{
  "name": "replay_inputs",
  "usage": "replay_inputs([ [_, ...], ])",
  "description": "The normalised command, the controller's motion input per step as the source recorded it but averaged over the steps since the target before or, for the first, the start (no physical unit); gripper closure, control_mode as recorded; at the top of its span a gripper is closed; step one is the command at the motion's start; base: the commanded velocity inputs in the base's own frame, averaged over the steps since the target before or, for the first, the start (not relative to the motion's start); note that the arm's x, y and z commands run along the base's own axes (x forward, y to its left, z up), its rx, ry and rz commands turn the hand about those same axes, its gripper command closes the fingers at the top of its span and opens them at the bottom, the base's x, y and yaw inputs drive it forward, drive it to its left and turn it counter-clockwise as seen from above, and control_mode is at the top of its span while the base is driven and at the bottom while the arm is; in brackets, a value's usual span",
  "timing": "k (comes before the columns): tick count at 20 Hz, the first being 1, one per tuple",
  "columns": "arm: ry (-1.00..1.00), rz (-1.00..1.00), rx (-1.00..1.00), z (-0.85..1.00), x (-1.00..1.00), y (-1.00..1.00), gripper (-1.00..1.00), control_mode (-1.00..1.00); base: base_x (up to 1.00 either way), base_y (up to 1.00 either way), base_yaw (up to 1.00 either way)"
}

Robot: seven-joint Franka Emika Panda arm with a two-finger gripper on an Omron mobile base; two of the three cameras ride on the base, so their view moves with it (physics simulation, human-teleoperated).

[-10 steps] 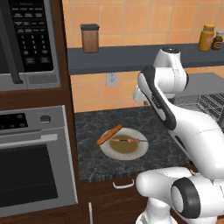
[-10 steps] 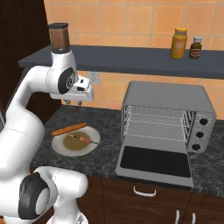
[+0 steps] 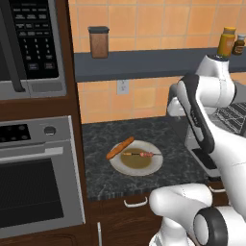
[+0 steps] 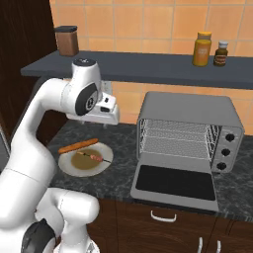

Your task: Pick up the kebab skewer and baguette bread, and place them inside the toaster oven. Close the toaster oven door and start by setting the timer.

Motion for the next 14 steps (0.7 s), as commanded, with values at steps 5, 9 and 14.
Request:
replay_inputs([
  [5, -0.03, -0.04, 0.00, -0.06, -0.30, -0.69, -1.00, -1.00, 0.00, 0.00, 0.00],
  [9, -0.16, -0.12, 0.00, -0.17, -0.12, -0.49, -1.00, -1.00, 0.00, 0.00, 0.00],
  [14, -0.09, -0.13, 0.00, -0.16, -0.01, -0.57, -1.00, -1.00, 0.00, 0.00, 0.00],
])
